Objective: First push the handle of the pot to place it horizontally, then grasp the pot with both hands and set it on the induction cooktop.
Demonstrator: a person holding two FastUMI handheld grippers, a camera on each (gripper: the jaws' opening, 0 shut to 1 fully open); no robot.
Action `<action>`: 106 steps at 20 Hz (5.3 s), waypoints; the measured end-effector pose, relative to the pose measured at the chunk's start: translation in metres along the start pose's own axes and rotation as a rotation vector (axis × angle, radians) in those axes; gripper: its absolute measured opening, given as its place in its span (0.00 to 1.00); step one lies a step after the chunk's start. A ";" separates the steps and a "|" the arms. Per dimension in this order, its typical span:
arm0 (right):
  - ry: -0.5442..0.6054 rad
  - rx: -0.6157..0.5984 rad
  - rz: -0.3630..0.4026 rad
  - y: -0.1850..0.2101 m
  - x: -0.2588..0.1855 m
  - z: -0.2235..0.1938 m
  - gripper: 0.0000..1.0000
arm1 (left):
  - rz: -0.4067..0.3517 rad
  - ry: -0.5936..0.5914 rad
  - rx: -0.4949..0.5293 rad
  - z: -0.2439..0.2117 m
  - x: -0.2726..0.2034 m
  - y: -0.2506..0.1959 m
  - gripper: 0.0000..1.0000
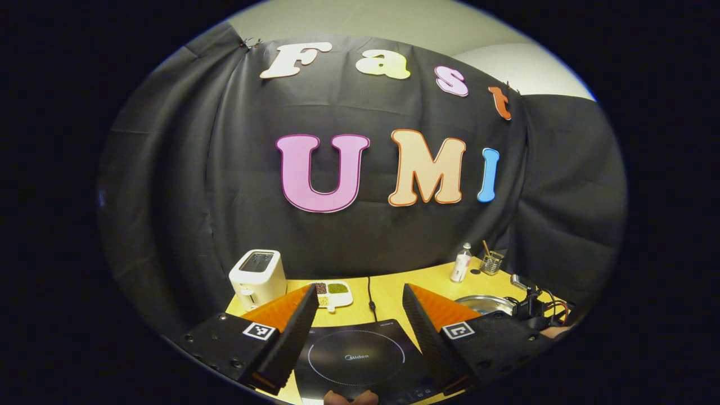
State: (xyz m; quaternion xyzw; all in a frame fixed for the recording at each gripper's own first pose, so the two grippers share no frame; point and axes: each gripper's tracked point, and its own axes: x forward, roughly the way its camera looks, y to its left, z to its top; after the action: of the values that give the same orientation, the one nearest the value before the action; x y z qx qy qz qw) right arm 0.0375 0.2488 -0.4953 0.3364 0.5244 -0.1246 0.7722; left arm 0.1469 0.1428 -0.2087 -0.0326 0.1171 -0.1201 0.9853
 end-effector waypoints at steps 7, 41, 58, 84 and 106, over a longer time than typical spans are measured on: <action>-0.155 -0.148 0.024 -0.028 -0.038 0.054 0.02 | -0.040 0.107 -0.080 -0.029 0.005 -0.037 0.95; -0.137 -0.691 0.015 -0.177 0.050 0.234 0.87 | 0.198 0.704 -0.141 -0.277 0.119 -0.150 0.91; -0.055 -0.557 0.003 -0.192 0.051 0.228 0.51 | 0.159 0.793 -0.315 -0.310 0.125 -0.167 0.61; -0.100 -0.506 0.058 -0.037 -0.011 0.129 0.56 | 0.132 0.713 -0.316 -0.215 0.051 -0.011 0.57; -0.041 -0.455 -0.037 0.081 0.051 0.026 0.51 | 0.084 0.761 -0.257 -0.241 0.052 0.159 0.56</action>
State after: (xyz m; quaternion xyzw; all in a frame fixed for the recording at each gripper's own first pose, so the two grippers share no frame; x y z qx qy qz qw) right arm 0.1218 0.3002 -0.5040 0.1413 0.5295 -0.0242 0.8361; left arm 0.1752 0.2754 -0.4690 -0.1040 0.4886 -0.0674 0.8636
